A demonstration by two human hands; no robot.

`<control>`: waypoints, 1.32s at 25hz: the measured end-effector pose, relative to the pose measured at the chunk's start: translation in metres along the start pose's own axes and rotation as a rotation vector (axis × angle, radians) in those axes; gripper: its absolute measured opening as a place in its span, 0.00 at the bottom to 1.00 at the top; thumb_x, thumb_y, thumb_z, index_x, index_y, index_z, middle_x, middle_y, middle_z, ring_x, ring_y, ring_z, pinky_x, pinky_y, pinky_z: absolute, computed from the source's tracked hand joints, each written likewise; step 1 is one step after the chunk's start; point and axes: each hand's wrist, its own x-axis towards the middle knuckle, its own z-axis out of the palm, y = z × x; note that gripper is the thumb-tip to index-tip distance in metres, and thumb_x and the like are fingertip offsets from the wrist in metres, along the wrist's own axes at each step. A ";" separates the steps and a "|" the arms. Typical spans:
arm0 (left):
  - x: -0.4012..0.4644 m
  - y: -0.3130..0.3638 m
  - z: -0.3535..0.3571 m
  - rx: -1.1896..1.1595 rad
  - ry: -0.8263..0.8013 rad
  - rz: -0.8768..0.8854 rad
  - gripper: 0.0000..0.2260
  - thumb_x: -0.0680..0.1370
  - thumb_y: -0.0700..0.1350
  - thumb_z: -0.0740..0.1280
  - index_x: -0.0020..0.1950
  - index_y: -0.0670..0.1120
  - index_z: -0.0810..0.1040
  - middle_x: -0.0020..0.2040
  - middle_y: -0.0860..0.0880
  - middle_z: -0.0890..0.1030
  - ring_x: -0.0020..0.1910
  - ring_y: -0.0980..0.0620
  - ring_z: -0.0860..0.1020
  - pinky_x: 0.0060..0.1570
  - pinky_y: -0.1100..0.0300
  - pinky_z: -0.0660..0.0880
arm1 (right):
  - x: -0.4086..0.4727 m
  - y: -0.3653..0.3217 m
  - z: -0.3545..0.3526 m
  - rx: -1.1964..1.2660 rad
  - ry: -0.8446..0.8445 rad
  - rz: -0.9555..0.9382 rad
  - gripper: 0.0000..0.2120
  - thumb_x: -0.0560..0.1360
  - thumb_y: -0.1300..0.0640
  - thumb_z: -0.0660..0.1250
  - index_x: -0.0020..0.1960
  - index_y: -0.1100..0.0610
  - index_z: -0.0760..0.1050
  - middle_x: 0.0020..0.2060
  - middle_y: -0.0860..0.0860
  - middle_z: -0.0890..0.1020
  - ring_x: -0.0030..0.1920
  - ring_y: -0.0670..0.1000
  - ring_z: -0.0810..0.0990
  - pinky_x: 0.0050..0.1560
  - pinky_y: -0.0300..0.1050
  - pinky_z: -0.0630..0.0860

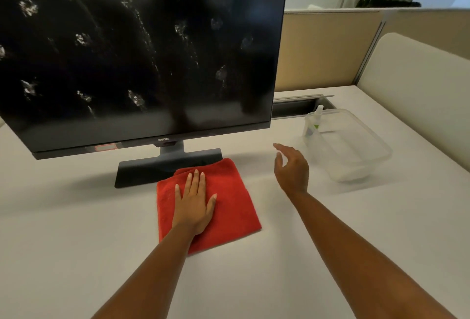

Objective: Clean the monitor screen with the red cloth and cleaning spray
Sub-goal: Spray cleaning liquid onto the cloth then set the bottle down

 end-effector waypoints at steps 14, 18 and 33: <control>0.012 0.009 0.019 0.089 0.039 -0.050 0.32 0.73 0.61 0.37 0.73 0.48 0.38 0.77 0.49 0.43 0.74 0.53 0.39 0.72 0.49 0.34 | 0.141 0.070 -0.042 -0.125 -0.085 0.348 0.25 0.75 0.52 0.65 0.69 0.57 0.64 0.66 0.59 0.71 0.65 0.59 0.71 0.64 0.52 0.68; 0.013 0.012 0.017 0.082 0.040 -0.044 0.31 0.74 0.61 0.39 0.73 0.48 0.38 0.77 0.49 0.43 0.74 0.54 0.39 0.70 0.51 0.32 | 0.153 0.073 -0.040 -0.127 -0.124 0.262 0.22 0.76 0.53 0.63 0.68 0.56 0.66 0.65 0.60 0.71 0.63 0.61 0.71 0.63 0.53 0.69; 0.012 0.010 0.015 0.092 0.007 -0.052 0.32 0.73 0.61 0.37 0.73 0.48 0.37 0.77 0.49 0.42 0.75 0.53 0.39 0.72 0.49 0.35 | 0.144 0.061 -0.076 0.069 0.255 0.166 0.11 0.75 0.62 0.64 0.56 0.63 0.76 0.54 0.61 0.79 0.52 0.58 0.78 0.51 0.40 0.72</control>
